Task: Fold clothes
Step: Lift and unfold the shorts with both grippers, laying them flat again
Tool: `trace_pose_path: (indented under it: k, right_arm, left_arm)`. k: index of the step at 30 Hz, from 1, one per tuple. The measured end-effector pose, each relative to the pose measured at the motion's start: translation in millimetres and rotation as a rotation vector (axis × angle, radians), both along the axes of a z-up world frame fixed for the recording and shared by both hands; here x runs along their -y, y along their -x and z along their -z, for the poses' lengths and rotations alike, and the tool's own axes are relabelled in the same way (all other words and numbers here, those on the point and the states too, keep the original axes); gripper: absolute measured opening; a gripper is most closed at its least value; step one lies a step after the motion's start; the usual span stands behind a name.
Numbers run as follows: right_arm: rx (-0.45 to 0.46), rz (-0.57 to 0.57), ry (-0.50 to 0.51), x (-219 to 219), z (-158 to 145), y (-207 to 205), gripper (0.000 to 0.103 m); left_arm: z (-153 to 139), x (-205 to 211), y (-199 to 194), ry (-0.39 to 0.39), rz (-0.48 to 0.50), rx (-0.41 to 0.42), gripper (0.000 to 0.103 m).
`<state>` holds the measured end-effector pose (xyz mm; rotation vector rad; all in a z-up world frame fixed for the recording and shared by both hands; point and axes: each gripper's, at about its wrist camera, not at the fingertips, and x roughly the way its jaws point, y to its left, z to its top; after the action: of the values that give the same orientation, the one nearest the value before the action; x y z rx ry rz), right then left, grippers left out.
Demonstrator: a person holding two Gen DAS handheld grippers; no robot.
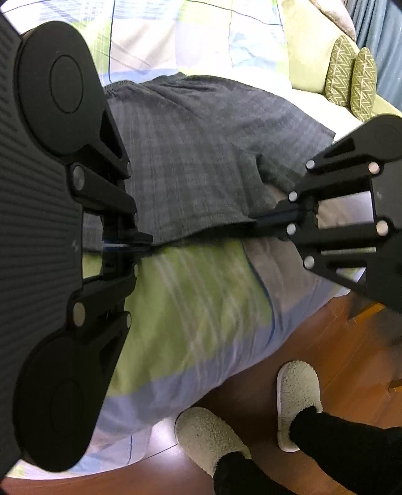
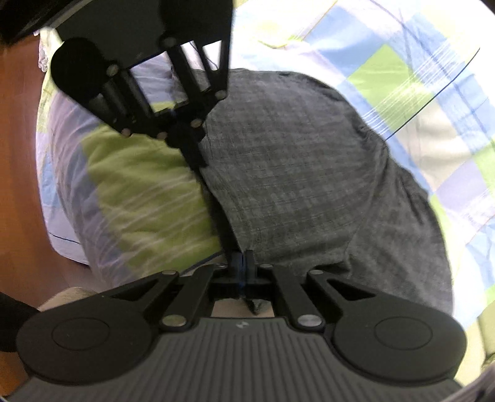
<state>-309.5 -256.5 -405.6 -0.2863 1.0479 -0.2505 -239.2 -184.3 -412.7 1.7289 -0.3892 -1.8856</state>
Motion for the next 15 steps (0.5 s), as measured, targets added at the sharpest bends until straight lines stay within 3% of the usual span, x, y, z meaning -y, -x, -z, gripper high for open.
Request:
trace_pose_path:
  k: [3, 5, 8, 11, 12, 13, 15]
  right_arm:
    - [-0.02, 0.004, -0.051, 7, 0, -2, 0.001]
    - [-0.046, 0.002, -0.096, 12, -7, -4, 0.007]
    - [0.008, 0.043, -0.245, 34, -44, 3, 0.008]
    - [0.127, 0.164, -0.315, 66, -60, 4, 0.011]
    - [0.153, 0.194, -0.327, 75, -60, 3, 0.014]
    - [0.163, 0.218, -0.331, 82, -56, 2, 0.016]
    - [0.1, 0.236, -0.354, 99, -25, -1, 0.017]
  left_arm:
    - [-4, 5, 1, -0.015, -0.058, -0.025, 0.0]
    - [-14, 5, 0, -0.032, -0.101, -0.048, 0.0]
    - [-35, 10, -7, -0.051, -0.18, -0.097, 0.0]
    - [-62, 32, -18, -0.015, -0.366, -0.196, 0.007]
    - [-65, 49, -22, 0.037, -0.462, -0.218, 0.007]
    - [-62, 59, -23, 0.053, -0.515, -0.226, 0.007]
    - [-49, 74, -25, 0.03, -0.622, -0.26, 0.007]
